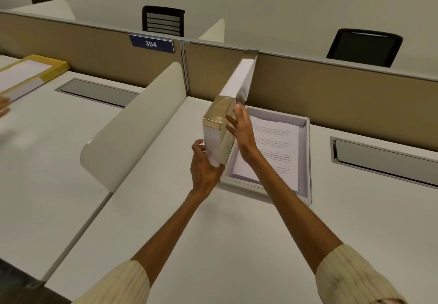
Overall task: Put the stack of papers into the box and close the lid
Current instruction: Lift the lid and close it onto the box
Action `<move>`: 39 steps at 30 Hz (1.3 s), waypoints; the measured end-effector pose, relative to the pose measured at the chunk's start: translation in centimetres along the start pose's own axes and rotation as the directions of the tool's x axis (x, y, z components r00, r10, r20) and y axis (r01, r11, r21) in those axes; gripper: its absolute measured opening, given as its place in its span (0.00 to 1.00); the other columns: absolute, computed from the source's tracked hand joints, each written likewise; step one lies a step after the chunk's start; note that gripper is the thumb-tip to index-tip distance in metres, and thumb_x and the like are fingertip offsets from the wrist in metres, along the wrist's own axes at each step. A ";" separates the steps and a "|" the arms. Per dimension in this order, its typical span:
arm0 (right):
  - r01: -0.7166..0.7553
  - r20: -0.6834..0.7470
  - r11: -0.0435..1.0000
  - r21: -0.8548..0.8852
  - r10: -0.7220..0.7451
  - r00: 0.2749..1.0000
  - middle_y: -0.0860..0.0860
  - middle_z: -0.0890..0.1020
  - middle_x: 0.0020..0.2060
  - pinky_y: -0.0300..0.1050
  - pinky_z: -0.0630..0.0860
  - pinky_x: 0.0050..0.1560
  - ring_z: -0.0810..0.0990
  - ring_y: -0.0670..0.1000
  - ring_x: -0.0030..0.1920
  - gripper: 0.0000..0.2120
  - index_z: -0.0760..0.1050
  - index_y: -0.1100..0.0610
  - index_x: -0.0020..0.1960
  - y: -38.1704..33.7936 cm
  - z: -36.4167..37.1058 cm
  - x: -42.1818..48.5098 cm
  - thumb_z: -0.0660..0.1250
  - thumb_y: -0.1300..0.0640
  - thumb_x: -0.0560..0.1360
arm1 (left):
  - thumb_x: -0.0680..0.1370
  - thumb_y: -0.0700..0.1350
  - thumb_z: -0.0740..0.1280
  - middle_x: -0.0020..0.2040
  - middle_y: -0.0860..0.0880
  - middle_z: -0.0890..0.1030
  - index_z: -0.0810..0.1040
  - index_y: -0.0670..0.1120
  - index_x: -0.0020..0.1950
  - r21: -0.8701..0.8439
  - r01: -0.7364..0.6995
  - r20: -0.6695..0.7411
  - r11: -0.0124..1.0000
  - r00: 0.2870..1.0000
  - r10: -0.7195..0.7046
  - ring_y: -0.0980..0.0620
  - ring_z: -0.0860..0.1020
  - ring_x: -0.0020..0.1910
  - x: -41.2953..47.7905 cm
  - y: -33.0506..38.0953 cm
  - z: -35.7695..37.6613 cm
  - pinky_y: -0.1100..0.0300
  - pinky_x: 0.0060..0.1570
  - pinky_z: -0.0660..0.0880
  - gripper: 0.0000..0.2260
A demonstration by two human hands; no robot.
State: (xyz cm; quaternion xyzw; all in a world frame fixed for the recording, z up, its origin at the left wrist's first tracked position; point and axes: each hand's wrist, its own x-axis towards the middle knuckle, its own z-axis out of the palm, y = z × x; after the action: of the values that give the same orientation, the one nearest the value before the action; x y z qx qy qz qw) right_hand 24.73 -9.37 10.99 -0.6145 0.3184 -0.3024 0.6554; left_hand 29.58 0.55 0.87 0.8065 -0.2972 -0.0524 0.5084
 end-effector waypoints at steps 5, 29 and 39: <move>-0.011 -0.085 0.999 0.046 0.015 0.996 0.53 0.68 0.71 0.47 0.71 0.59 0.72 0.54 0.65 0.28 0.57 0.53 0.75 -1.7 -2.3 0.2 0.58 0.44 0.79 | 0.67 0.50 0.78 0.60 0.42 0.78 0.61 0.44 0.69 0.033 -0.055 0.007 0.998 0.998 0.055 0.51 0.76 0.49 -0.4 1.4 1.1 0.57 0.53 0.77 0.38; -0.298 -0.402 0.952 -0.071 0.246 0.882 0.54 0.75 0.46 0.36 0.72 0.34 0.74 0.48 0.38 0.18 0.69 0.62 0.63 1.5 -13.0 -1.3 0.63 0.53 0.77 | 0.73 0.53 0.73 0.42 0.46 0.78 0.78 0.44 0.43 -0.163 0.542 0.487 0.825 0.771 -0.410 0.45 0.76 0.47 3.8 -3.3 1.3 0.51 0.46 0.75 0.12; -0.436 -0.428 0.898 -0.056 0.373 0.823 0.58 0.76 0.52 0.49 0.73 0.53 0.74 0.55 0.51 0.06 0.71 0.57 0.52 5.8 -19.9 -2.5 0.60 0.55 0.78 | 0.64 0.62 0.77 0.39 0.50 0.70 0.67 0.43 0.48 0.027 0.342 0.499 0.939 0.810 -0.309 0.54 0.73 0.37 3.8 -1.7 3.3 0.64 0.34 0.70 0.30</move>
State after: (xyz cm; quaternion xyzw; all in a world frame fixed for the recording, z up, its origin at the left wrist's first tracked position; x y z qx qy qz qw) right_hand 7.57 -19.24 4.47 -0.5042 0.5929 -0.2522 0.5751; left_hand 32.12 -3.55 -1.34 0.7879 -0.2730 -0.3534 0.4240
